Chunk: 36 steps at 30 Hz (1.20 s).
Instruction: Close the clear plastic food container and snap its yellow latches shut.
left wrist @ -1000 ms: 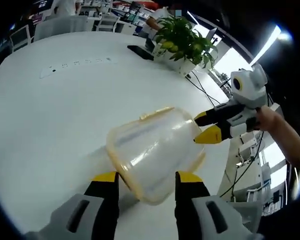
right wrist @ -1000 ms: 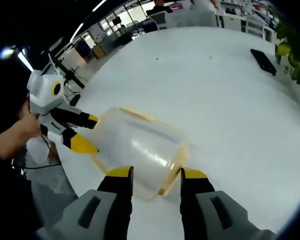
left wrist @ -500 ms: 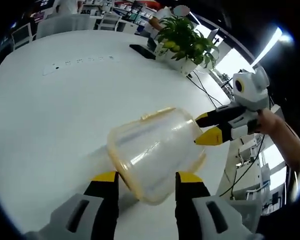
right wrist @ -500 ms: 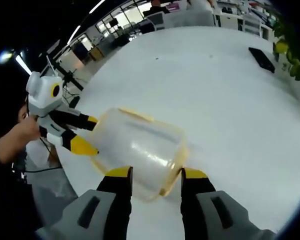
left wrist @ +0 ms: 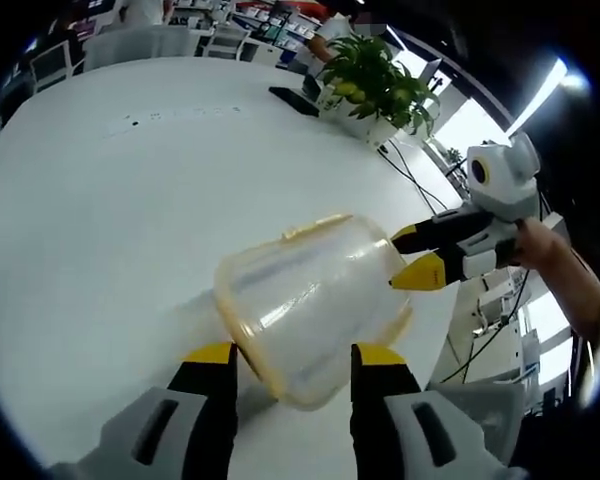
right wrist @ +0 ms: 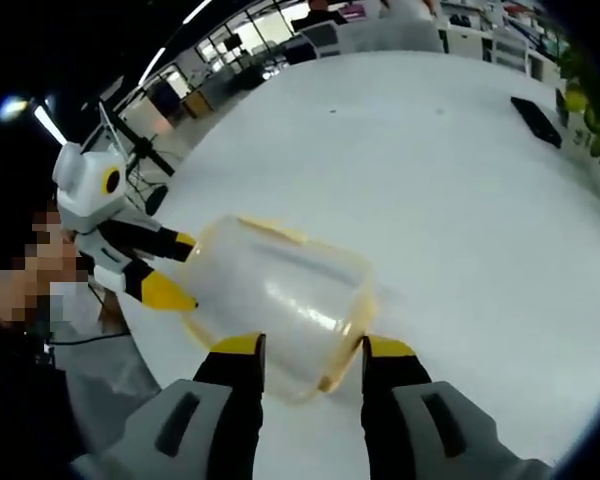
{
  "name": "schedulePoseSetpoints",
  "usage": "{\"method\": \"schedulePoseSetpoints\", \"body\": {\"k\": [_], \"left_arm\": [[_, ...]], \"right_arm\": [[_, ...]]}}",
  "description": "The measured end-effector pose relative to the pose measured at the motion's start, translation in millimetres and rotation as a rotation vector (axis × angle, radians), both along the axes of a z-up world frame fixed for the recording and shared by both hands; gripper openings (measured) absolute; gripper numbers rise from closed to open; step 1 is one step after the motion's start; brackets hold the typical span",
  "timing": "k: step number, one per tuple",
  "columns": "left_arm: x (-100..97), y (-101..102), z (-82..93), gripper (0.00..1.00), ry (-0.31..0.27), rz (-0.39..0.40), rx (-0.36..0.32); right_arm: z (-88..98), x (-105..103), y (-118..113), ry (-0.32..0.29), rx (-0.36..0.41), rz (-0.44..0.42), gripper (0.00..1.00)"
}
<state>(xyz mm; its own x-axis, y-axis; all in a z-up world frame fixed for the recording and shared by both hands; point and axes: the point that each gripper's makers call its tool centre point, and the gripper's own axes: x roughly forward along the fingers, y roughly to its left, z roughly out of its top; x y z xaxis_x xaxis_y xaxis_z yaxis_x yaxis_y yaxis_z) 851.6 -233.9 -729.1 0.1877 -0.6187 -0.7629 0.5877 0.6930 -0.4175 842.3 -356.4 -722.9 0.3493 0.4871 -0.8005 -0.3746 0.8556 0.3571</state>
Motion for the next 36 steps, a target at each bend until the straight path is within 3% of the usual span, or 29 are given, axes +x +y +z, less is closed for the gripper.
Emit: {"method": "schedulePoseSetpoints", "body": {"k": [36], "left_arm": [[-21.9,80.8,0.1,0.39,0.014,0.036,0.01]], "right_arm": [[-1.7,-19.6,80.2,-0.007,-0.015,0.032,0.37]]}}
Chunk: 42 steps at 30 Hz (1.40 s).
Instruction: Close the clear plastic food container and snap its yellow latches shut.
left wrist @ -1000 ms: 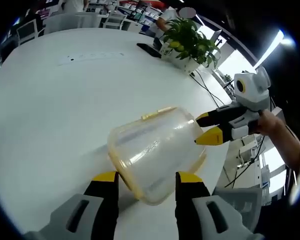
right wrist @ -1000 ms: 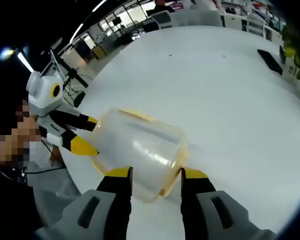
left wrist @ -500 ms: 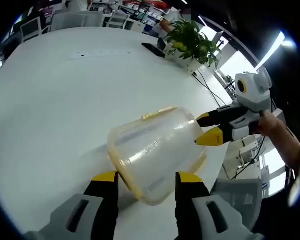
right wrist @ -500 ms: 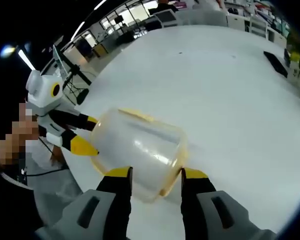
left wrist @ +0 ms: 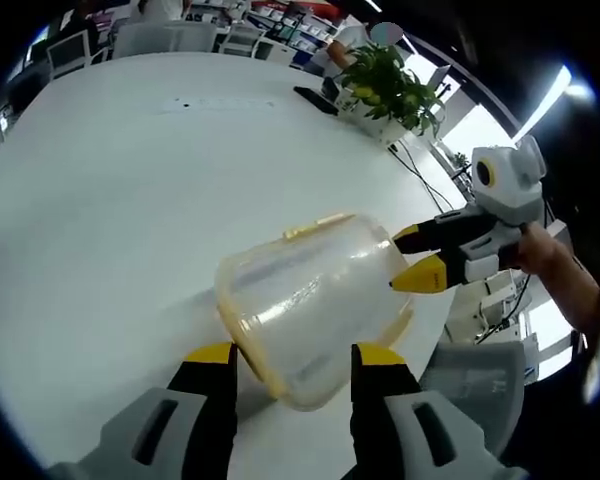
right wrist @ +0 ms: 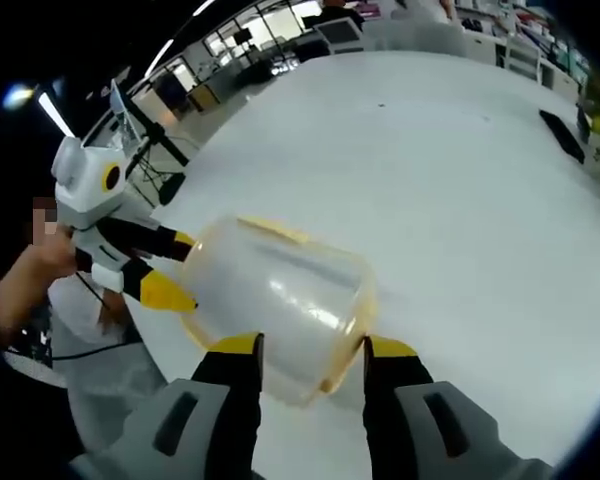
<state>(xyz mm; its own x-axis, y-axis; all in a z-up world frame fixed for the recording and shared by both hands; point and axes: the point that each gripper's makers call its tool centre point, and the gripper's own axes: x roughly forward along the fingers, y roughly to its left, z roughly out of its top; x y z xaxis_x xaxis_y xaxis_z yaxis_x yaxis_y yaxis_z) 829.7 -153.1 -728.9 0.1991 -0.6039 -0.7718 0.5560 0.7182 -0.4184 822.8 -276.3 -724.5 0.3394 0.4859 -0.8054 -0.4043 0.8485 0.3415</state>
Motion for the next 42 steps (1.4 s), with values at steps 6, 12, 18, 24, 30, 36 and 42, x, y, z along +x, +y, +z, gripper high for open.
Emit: {"method": "schedulePoseSetpoints", "body": {"k": [6,12,18,24,30,36,42], "left_arm": [[-2.7,8.3,-0.2,0.39,0.003,0.006,0.002],[-4.7,11.2,-0.5,0.39,0.0,0.01,-0.002],[-3.8,10.9,-0.6,0.39,-0.009,0.015,-0.008],[-4.6,10.8,0.5,0.4,-0.05,-0.014,0.006],[-4.3,13.0,6.7,0.4,-0.099,-0.049,0.017],[-2.3,14.8,17.1,0.39,-0.151,-0.073,0.019],[-1.9,14.6,25.3,0.34,-0.216,-0.143,0.05]], "right_arm": [[-0.4,-1.9,9.8,-0.008,-0.009,0.02,0.38],[-0.4,-2.9,11.6,-0.014,-0.01,0.04,0.39],[-0.8,-6.2,11.3,-0.031,-0.005,0.075,0.4],[0.2,-8.3,10.0,-0.059,-0.023,0.128,0.4],[4.0,-7.8,7.9,-0.111,-0.064,0.219,0.38],[12.1,-0.8,4.3,-0.157,-0.1,0.255,0.33],[23.2,5.4,6.7,-0.208,-0.112,0.324,0.27]]}}
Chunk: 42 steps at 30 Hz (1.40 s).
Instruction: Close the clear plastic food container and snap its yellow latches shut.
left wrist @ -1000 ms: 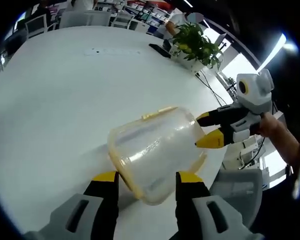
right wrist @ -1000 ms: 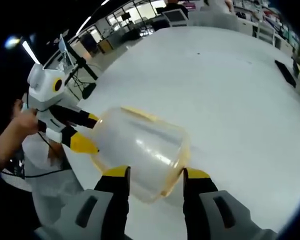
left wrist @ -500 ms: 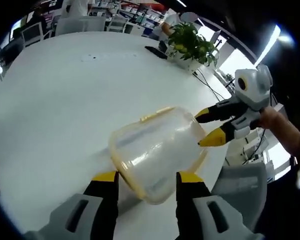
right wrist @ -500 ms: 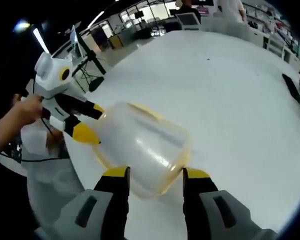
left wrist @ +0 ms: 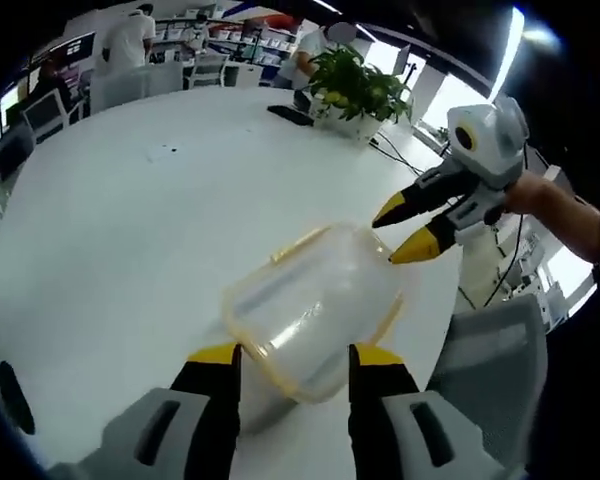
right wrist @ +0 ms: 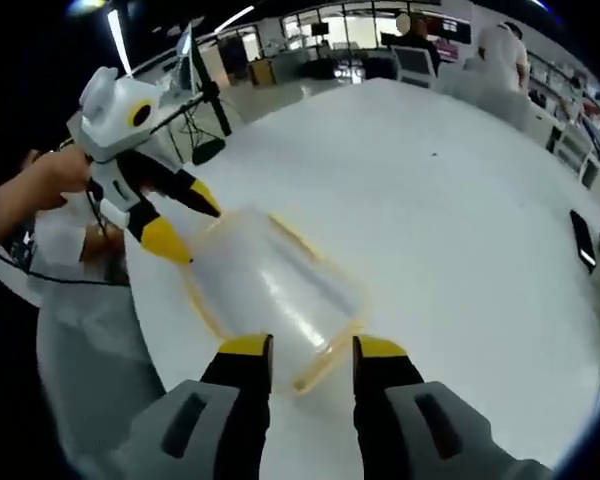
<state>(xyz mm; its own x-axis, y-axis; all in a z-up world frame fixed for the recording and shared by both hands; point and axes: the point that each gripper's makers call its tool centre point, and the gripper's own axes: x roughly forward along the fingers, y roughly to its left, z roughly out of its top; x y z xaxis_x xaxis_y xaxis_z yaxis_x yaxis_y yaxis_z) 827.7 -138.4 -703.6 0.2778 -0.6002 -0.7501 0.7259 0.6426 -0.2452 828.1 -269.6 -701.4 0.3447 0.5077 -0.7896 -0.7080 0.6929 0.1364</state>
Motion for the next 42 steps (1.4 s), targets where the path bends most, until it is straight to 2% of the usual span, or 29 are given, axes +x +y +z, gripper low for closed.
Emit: {"method": "schedulePoseSetpoints", "body": {"k": [3,7,11,17,22,24,28,42], "left_arm": [[-1.2,-5.2,6.1,0.3,-0.022,-0.036,-0.011],[-1.7,-14.6,11.8,0.3,-0.051,-0.086,-0.018],[-4.2,-24.2,13.4,0.29,-0.07,-0.143,-0.012],[-6.4,-34.6,12.7,0.26,-0.104,-0.227,0.013],[-8.2,-41.5,11.4,0.25,-0.114,-0.271,0.021],[-9.1,-44.0,9.8,0.24,-0.123,-0.298,0.03],[-9.1,-49.0,8.3,0.23,-0.144,-0.338,0.038],[-12.9,-68.4,8.1,0.21,-0.181,-0.454,0.047]], "right_arm": [[1.4,1.8,1.1,-0.015,-0.011,0.045,0.27],[4.0,2.0,5.4,-0.033,-0.018,0.121,0.16],[5.4,5.5,10.8,-0.056,-0.016,0.171,0.13],[7.7,11.5,20.7,-0.07,0.015,0.225,0.0],[6.7,12.7,29.7,-0.074,0.025,0.277,0.0],[6.9,11.3,36.0,-0.088,0.024,0.329,0.0],[4.6,11.2,43.0,-0.095,0.014,0.38,0.0],[3.5,17.5,60.3,-0.112,0.018,0.468,0.02]]}}
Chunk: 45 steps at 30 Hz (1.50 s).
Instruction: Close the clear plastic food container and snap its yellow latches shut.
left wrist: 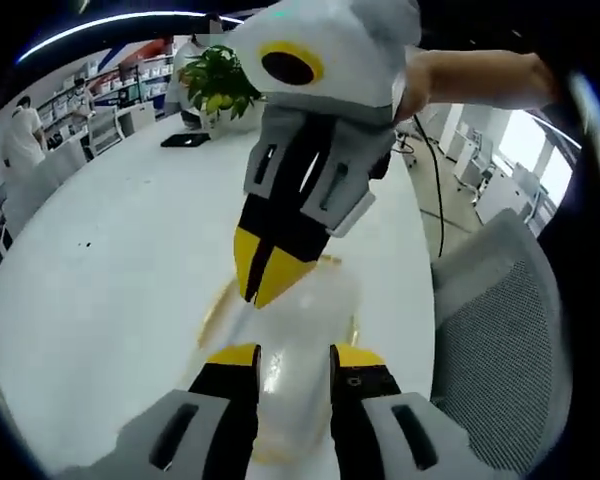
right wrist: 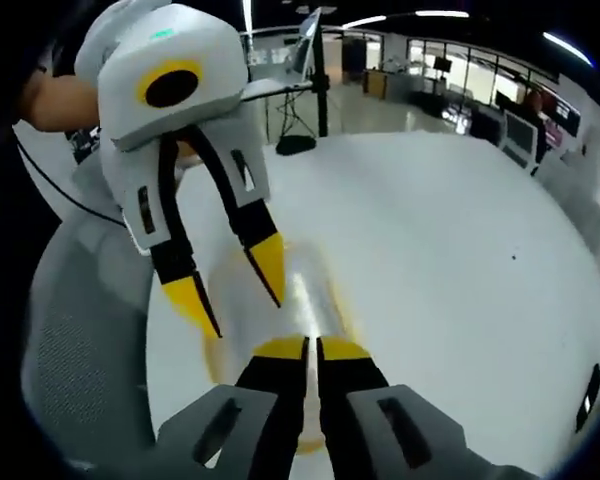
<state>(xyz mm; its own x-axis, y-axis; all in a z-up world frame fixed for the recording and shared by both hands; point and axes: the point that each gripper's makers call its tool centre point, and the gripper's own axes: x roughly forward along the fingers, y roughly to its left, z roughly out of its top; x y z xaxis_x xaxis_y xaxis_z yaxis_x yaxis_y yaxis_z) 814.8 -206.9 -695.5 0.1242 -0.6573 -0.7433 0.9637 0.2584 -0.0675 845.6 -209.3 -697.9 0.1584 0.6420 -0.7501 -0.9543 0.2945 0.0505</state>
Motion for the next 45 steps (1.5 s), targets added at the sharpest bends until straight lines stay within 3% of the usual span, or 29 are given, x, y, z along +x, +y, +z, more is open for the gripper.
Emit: {"method": "schedulePoseSetpoints", "body": {"k": [13,24,29,42,45], "left_arm": [[-10.3,-8.9,-5.9,0.23,-0.03,-0.076,0.017],[-22.5,-6.4,-15.5,0.27,-0.114,-0.136,0.051],[-23.5,-6.7,-14.9,0.29,-0.143,-0.141,0.046],[-26.4,-5.3,-19.2,0.31,-0.288,-0.255,0.059],[-27.4,-5.2,-20.3,0.33,-0.287,-0.262,0.061]], "right_arm": [[-6.9,6.1,4.6,-0.009,-0.041,0.069,0.13],[-9.0,10.6,7.2,0.0,-0.088,0.152,0.21],[-11.2,13.6,11.1,0.022,-0.103,0.17,0.28],[-18.4,14.6,10.8,0.1,-0.118,0.191,0.33],[-20.1,15.0,10.2,0.13,-0.114,0.182,0.34]]}}
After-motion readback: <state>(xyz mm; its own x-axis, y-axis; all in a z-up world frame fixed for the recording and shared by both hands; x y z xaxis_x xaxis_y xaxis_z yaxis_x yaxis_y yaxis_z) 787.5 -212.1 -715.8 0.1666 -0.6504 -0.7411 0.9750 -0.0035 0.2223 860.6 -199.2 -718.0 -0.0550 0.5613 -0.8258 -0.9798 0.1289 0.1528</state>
